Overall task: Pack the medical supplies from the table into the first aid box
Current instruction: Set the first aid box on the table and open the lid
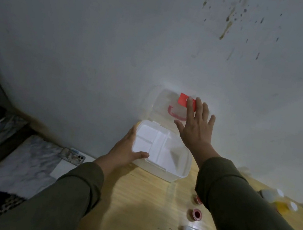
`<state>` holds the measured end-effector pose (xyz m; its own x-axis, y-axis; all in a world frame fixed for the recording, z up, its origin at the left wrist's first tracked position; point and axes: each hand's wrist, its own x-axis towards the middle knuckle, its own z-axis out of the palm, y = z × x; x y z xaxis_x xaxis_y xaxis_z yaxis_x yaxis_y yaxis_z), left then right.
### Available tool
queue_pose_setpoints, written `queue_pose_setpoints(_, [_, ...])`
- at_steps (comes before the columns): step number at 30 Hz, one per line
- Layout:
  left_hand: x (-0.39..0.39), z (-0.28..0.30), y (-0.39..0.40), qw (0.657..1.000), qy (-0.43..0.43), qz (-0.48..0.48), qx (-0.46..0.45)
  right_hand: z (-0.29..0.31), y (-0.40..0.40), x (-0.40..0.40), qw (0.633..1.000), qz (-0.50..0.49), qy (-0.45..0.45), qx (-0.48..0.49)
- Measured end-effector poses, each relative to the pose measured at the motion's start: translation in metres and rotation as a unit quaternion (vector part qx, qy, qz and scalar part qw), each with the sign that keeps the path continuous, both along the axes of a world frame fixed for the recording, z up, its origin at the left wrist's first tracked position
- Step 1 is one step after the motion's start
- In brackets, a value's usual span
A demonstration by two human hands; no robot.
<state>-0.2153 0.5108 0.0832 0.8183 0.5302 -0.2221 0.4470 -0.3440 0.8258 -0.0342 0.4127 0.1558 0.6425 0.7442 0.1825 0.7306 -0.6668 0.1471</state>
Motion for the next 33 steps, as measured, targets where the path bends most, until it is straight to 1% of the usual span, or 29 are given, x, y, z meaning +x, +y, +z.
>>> queue_pose_setpoints(11, [0.001, -0.008, 0.002, 1.0, 0.024, 0.003, 0.003, -0.004, 0.0, -0.002, 0.999, -0.002, 0.032, 0.03])
queue_pose_setpoints(16, [0.002, -0.003, 0.004, 0.999, 0.019, -0.003, 0.032, 0.0, -0.003, 0.002, 0.996, 0.011, 0.058, 0.06])
queue_pose_setpoints(21, [0.005, 0.001, 0.016, 0.995, 0.052, -0.022, 0.087, 0.005, -0.015, 0.001, 0.992, 0.012, 0.059, 0.113])
queue_pose_setpoints(23, [0.008, 0.007, 0.016, 0.993, 0.044, -0.021, 0.105, 0.007, -0.023, 0.0, 0.99, 0.001, 0.057, 0.129])
queue_pose_setpoints(27, [0.017, 0.017, 0.006, 0.99, 0.029, -0.036, 0.132, 0.01, -0.046, -0.002, 0.991, -0.035, 0.054, 0.121])
queue_pose_setpoints(30, [0.026, 0.023, -0.007, 0.984, 0.007, -0.068, 0.164, 0.011, -0.068, -0.006, 0.988, -0.06, 0.055, 0.128])
queue_pose_setpoints(33, [0.036, 0.027, -0.027, 0.979, -0.008, -0.099, 0.175, 0.009, -0.093, -0.011, 0.986, -0.08, 0.062, 0.13])
